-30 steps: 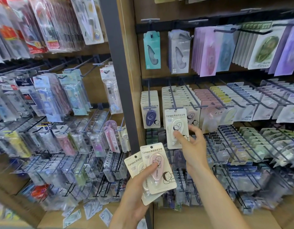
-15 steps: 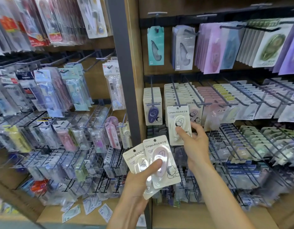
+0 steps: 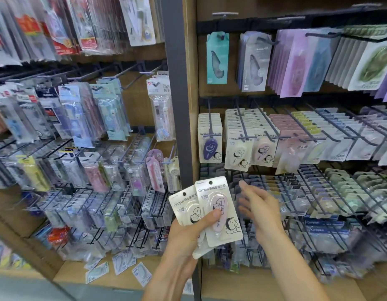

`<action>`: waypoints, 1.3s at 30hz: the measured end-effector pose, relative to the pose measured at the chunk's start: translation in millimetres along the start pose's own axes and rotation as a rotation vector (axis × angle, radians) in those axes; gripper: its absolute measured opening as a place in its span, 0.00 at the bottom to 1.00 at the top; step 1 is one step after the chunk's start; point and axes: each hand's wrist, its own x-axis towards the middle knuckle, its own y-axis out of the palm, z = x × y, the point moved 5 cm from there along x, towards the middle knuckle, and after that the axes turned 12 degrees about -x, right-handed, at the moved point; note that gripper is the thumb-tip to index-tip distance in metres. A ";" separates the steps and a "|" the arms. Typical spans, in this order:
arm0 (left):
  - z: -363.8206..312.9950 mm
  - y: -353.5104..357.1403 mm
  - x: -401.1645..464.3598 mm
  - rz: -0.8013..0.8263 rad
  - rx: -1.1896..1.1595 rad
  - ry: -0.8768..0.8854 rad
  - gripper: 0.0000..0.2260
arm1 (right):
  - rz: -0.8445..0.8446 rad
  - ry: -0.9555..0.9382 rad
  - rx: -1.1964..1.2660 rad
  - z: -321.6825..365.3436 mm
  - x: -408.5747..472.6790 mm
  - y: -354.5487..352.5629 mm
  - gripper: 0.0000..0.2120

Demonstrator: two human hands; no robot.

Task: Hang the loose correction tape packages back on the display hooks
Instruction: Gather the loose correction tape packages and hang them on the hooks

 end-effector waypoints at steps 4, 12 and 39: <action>7.6 3.5 5.1 -0.031 0.021 -0.021 0.21 | 0.283 -0.097 -0.108 -18.0 -69.4 -1.8 0.16; 26.6 24.8 14.1 -0.050 0.095 -0.040 0.17 | 0.048 -0.156 0.060 -5.2 -51.5 -35.0 0.11; 28.6 26.2 13.7 0.047 0.102 -0.081 0.14 | -0.195 -0.019 0.208 38.2 55.7 -39.2 0.16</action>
